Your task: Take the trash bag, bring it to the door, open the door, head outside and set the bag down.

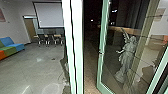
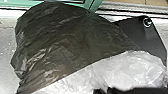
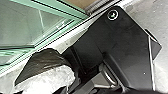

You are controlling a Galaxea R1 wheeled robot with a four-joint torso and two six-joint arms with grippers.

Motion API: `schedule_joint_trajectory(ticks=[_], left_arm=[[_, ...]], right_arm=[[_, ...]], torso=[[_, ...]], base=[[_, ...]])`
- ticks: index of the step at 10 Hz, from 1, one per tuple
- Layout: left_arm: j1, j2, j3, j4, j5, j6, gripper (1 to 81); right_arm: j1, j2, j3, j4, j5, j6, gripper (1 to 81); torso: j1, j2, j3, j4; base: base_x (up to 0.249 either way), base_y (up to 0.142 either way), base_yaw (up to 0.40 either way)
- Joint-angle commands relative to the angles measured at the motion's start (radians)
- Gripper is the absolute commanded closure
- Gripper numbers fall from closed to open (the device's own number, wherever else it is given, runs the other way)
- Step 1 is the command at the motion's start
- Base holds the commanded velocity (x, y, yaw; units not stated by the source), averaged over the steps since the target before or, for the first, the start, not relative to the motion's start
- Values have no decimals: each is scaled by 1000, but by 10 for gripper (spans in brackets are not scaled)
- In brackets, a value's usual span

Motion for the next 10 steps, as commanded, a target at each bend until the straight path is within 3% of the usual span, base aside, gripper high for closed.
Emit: schedule_joint_trajectory(ticks=[1, 4, 10], left_arm=[[-60, -8, -23, 10, 43, 3, 811], [-66, 1, -30, 9, 43, 1, 811], [-74, 14, -29, 7, 45, 3, 811]], right_arm=[[-7, 124, -148, -43, 28, -2, 10], [-13, 213, -304, -94, 43, -5, 10], [-12, 258, -319, -136, 43, -6, 10]], torso=[[0, 0, 0, 0], [0, 0, 0, 0], [0, 0, 0, 0]], base=[[0, 0, 0], [0, 0, 0], [0, 0, 0]])
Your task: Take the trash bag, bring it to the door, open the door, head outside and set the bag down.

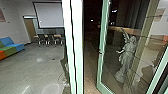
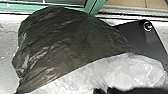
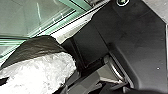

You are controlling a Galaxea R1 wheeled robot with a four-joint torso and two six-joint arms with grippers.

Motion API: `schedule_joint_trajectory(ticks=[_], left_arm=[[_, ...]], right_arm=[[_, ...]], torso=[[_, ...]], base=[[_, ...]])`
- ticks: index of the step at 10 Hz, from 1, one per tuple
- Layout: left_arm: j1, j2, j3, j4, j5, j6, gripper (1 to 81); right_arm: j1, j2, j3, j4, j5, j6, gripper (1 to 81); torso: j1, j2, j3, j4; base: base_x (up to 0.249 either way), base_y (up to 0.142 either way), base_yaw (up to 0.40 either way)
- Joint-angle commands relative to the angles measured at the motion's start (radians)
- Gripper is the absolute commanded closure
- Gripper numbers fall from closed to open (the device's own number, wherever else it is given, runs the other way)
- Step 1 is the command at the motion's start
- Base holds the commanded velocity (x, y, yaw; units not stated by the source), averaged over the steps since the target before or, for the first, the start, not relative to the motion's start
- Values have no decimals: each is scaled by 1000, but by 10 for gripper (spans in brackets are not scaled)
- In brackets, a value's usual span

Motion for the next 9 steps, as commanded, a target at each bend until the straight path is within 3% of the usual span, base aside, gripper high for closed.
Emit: schedule_joint_trajectory(ticks=[1, 9], left_arm=[[-59, 0, -7, 10, 52, 3, 811], [-59, 3, -6, 13, 52, 3, 811]], right_arm=[[60, 1, 8, -17, -23, -4, 10], [59, 11, -10, -20, -22, -2, 10]], torso=[[0, 0, 0, 0], [-1, 0, 0, 0]], base=[[0, 0, 0], [-66, 0, 0]])
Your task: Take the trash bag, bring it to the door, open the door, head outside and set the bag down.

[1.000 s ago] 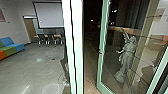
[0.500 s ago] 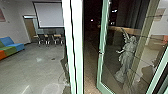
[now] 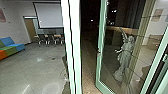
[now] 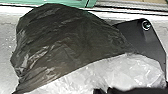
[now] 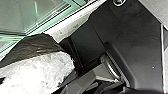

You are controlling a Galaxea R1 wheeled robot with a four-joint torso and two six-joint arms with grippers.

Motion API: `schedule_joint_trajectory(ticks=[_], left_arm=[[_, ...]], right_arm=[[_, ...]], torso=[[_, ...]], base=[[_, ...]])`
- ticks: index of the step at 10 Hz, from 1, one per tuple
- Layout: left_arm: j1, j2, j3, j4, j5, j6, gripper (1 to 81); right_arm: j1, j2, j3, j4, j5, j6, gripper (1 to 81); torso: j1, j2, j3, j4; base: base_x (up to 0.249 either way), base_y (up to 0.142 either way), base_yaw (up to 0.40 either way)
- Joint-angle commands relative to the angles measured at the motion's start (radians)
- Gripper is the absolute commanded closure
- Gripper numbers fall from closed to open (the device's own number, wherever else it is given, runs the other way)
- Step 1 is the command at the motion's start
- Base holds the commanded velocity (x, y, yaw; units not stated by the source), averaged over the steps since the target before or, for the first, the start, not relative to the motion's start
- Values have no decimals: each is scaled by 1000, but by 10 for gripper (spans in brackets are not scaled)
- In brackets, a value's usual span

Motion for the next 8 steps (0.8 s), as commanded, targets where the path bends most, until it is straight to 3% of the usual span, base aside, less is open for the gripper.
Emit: schedule_joint_trajectory(ticks=[1, 8], left_arm=[[-64, -5, -6, 13, 49, 4, 811], [-71, -5, -3, 32, 59, 6, 811]], right_arm=[[63, 13, -3, -15, -23, -2, 10], [45, 64, -96, -22, -22, -2, 10]], torso=[[0, 0, 0, 0], [0, 0, 0, 0]], base=[[0, 0, 0], [0, 0, 0]])
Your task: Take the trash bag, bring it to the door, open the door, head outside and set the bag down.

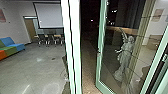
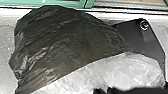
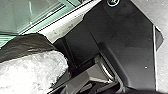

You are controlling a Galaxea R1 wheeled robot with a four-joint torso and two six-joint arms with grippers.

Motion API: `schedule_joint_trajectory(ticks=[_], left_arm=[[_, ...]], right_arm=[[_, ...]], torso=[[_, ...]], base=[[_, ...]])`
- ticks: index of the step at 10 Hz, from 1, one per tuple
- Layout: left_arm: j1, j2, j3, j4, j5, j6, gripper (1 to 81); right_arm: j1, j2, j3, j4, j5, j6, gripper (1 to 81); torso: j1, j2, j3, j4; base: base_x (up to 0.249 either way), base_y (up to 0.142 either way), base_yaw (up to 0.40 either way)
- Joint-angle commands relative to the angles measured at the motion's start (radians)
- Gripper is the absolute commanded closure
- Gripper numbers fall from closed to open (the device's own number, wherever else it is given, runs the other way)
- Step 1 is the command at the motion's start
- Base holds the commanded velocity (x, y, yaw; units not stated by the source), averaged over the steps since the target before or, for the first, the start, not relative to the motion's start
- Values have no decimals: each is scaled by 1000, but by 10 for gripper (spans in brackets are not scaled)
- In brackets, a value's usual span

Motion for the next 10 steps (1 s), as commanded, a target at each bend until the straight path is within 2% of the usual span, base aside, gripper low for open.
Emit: schedule_joint_trajectory(ticks=[1, 4, 8, 9, 10], left_arm=[[-66, -8, -3, 14, 58, 3, 811], [-67, -9, -3, 16, 72, 3, 811], [-69, -11, -3, 16, 74, 3, 811], [-69, -11, -3, 16, 80, 3, 811], [-69, -12, -3, 16, 81, 3, 811]], right_arm=[[51, 6, 12, -16, -25, -2, 10], [49, 6, 12, -18, -25, -2, 10], [49, 21, -17, -8, -25, 1, 10], [49, 25, -21, -7, -25, 3, 10], [51, 25, -23, -7, -25, 4, 10]], torso=[[0, 0, 0, 0], [0, 0, 0, 0], [0, 0, 0, 0], [0, 0, 0, 61], [0, 0, 0, 98]], base=[[0, 0, 0], [0, 0, 0], [0, 0, -147], [0, 0, -172], [0, 0, -177]])
